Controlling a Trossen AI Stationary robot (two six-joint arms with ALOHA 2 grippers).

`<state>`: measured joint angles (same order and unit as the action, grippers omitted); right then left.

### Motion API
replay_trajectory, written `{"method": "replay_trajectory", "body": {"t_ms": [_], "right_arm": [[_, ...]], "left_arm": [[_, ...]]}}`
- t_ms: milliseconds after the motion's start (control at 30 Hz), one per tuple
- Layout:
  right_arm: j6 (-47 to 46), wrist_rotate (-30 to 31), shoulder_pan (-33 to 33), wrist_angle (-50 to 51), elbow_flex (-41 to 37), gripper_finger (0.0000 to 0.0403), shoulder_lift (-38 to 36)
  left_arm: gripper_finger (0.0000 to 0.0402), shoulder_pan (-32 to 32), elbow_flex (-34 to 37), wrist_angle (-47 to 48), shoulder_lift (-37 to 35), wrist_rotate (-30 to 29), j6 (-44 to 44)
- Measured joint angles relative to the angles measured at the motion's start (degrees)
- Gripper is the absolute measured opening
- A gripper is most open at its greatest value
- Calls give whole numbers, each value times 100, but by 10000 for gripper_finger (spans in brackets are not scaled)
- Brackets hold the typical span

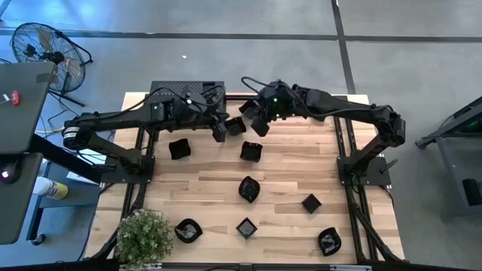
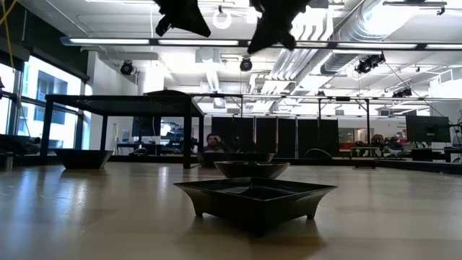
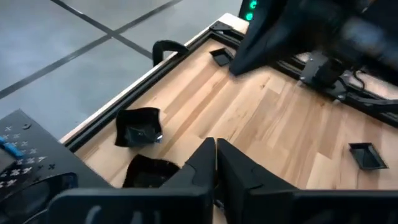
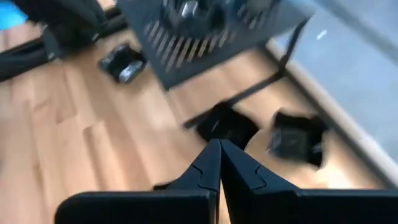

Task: Pick & Place Mini shaped plates
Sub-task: Put the distorted square plate on the shelf

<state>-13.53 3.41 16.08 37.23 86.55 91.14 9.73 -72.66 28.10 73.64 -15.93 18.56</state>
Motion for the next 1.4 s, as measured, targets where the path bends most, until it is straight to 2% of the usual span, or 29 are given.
{"method": "replay_trajectory", "body": {"t_ms": [167, 333, 500, 600, 767, 967, 1167, 1400], "right_arm": [[-608, -817, 134, -708, -1133, 1, -75], [-964, -1136, 184, -1293, -2171, 8, -97], [-1194, -1399, 228, -1991, -2912, 44, -92], [-1160, -1356, 244, -2366, -3153, 74, -92], [-1016, -1316, 583, -3114, -2900, 111, 287], [-1259, -1173, 964, -3003, -2058, 124, 1324], [-1673, -978, 1026, -2930, -1555, 124, 2071], [-2053, -977, 1027, -2870, -1513, 97, 2443]], "left_arm": [[2, 1, 259, -146, -87, 94, 145], [1, 1, 728, -706, -337, 362, 304], [1, 1, 1274, -1431, -687, 496, 390], [1, 1, 1460, -1549, -835, 511, 400], [0, 1, 1549, -1554, -878, 511, 447], [0, 0, 1549, -1816, -878, 617, 592], [0, -2, 1549, -1804, -878, 729, 609], [0, -2, 1549, -1799, -878, 748, 611]]}}
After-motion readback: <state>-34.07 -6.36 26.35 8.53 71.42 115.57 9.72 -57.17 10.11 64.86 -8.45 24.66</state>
